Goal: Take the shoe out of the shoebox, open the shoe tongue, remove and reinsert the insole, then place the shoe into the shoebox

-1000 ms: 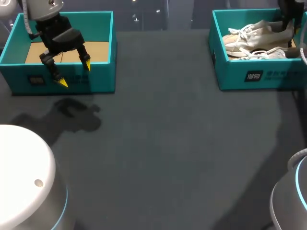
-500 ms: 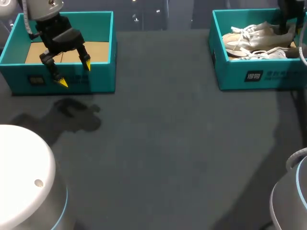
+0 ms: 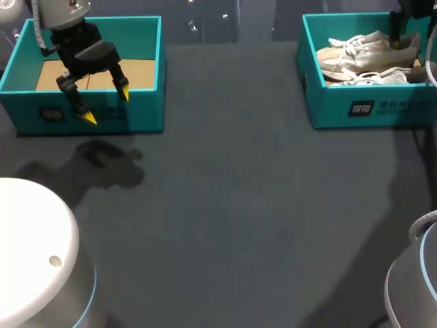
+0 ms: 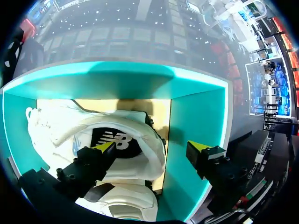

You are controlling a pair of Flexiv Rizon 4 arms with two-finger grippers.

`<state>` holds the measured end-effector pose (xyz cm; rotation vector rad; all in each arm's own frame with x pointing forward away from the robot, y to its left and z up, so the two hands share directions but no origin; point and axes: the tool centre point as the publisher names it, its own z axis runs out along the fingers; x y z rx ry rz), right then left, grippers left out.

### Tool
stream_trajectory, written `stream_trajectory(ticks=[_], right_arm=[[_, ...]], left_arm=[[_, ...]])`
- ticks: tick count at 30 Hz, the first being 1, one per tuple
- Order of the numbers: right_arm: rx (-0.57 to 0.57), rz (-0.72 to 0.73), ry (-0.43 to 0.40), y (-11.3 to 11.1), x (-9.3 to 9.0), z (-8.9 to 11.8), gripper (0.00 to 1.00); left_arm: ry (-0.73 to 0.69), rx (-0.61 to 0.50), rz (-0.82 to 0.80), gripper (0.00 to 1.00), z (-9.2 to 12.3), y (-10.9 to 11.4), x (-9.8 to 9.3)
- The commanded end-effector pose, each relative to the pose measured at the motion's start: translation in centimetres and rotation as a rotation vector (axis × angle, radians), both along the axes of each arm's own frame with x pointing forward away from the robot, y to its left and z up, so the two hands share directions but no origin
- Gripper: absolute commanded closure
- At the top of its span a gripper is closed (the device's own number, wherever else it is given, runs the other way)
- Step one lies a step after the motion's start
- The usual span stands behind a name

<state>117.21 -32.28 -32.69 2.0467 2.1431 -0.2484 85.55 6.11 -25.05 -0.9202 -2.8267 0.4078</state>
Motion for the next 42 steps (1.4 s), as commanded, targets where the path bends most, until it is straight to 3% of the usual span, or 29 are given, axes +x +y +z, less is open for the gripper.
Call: stream_trajectory(ticks=[1, 10, 24, 39, 42], right_arm=[[0.03, 0.013, 0.009, 0.4, -0.9, 2.7, 0.0], [0.063, 0.051, 0.01, 3.0, -3.5, 7.1, 0.0], [0.067, 0.115, 0.011, 7.5, -9.2, 12.5, 0.0], [0.067, 0.115, 0.011, 7.5, -9.2, 12.5, 0.0], [0.058, 0.091, 0.026, 8.2, -10.0, 12.5, 0.0]], left_arm=[[-0.001, 0.002, -0.001, 0.0, 0.0, 0.0, 0.0], [-0.001, 0.002, -0.001, 0.0, 0.0, 0.0, 0.0], [-0.001, 0.002, -0.001, 0.0, 0.0, 0.0, 0.0], [-0.001, 0.002, -0.001, 0.0, 0.0, 0.0, 0.0], [0.041, 0.014, 0.238, 0.0, 0.6, 0.7, 0.0]])
